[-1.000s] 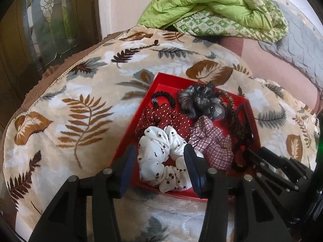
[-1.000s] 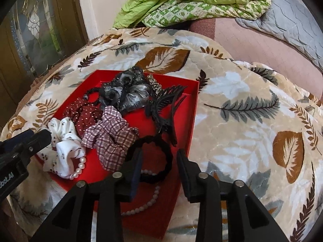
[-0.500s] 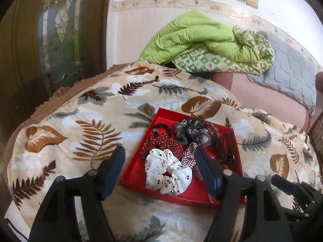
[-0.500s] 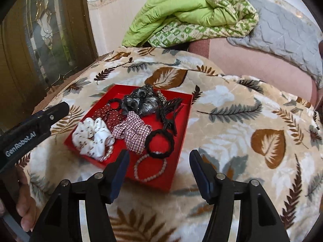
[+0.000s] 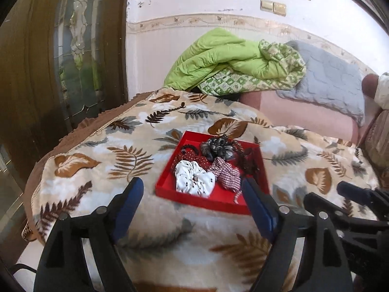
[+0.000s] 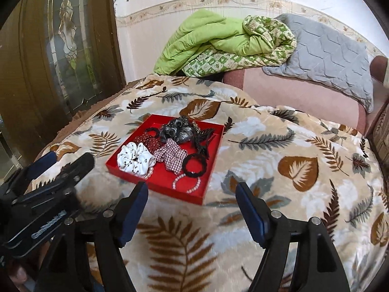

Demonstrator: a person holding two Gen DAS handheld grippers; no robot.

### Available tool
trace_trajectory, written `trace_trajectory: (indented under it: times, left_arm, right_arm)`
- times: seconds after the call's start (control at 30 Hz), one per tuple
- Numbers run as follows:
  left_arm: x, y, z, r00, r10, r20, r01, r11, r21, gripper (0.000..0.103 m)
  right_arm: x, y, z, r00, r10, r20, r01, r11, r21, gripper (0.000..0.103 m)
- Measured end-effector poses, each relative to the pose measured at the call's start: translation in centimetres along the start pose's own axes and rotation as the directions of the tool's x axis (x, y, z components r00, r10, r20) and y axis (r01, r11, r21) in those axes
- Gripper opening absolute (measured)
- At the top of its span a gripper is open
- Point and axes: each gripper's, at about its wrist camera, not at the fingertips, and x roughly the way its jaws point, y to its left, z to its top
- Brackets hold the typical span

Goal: Organize jewelry

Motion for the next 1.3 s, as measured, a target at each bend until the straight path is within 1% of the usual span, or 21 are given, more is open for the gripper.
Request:
trace_trajectory:
  times: [0.1, 0.23, 0.3, 0.47, 0.6, 0.63, 0.8, 0.97, 1.17, 1.3]
  left_arm:
    - [-2.3, -0.4, -0.5, 1.000, 0.005, -0.001, -0.005, 1.000, 0.005, 0.084]
    - [-4.7, -0.5, -0.6, 1.000, 0.007, -0.002, -0.007, 1.000, -0.008, 0.084]
    - [-5.9, -0.5, -0.6, 1.000, 0.014, -0.002, -0.014, 1.000, -0.014, 0.084]
    - [-7.8, -0.5, -0.5, 0.999, 0.032, 0.000, -0.032, 0.999, -0.017, 0.085]
    - [-9.0, -0.5, -0.4, 0.999, 0.038, 0.003, -0.038, 0.999, -0.017, 0.085]
    - [-9.4, -0.5, -0.4, 0.999, 0.039, 0.002, -0.039, 0.999, -0.018, 0.086]
    - [-10.7, -1.0, -0.6, 0.999, 0.041, -0.005, -0.041, 0.999, 0.015, 0.088]
    - [-12.2, -1.6, -0.7, 1.000, 0.028, 0.011, -0.029, 0.999, 0.041, 0.088]
    - [-12.9, -1.8, -0.8, 1.000, 0.024, -0.018, -0.023, 0.998, 0.057, 0.088]
    - [-12.9, -2.0, -1.1, 0.999, 0.027, -0.040, -0.024, 0.997, 0.075, 0.088]
  right_arm:
    - [-1.8, -0.1, -0.5, 1.000, 0.015, 0.013, -0.015, 1.000, 0.010, 0.082]
    - [-4.6, -0.2, -1.0, 0.998, 0.013, 0.054, -0.013, 1.000, 0.011, 0.087]
    - [-5.7, -0.3, -1.0, 0.997, 0.012, 0.070, -0.013, 1.000, 0.016, 0.089]
    - [-8.0, -0.6, -1.1, 0.993, 0.021, 0.118, -0.023, 1.000, 0.020, 0.094]
    - [-9.1, -0.6, -1.4, 0.991, 0.025, 0.133, -0.027, 1.000, 0.016, 0.095]
    - [-9.3, -0.6, -1.5, 0.991, 0.022, 0.135, -0.024, 1.000, 0.015, 0.097]
    - [-10.4, -0.8, -2.2, 0.991, 0.022, 0.132, -0.025, 1.000, 0.017, 0.098]
    - [-11.5, -1.4, -2.7, 0.992, 0.005, 0.129, -0.011, 0.999, 0.042, 0.098]
    - [-12.3, -1.7, -3.0, 0.993, -0.009, 0.118, 0.001, 0.998, 0.068, 0.098]
    - [-12.2, -1.7, -3.5, 0.995, 0.001, 0.100, -0.008, 0.997, 0.075, 0.098]
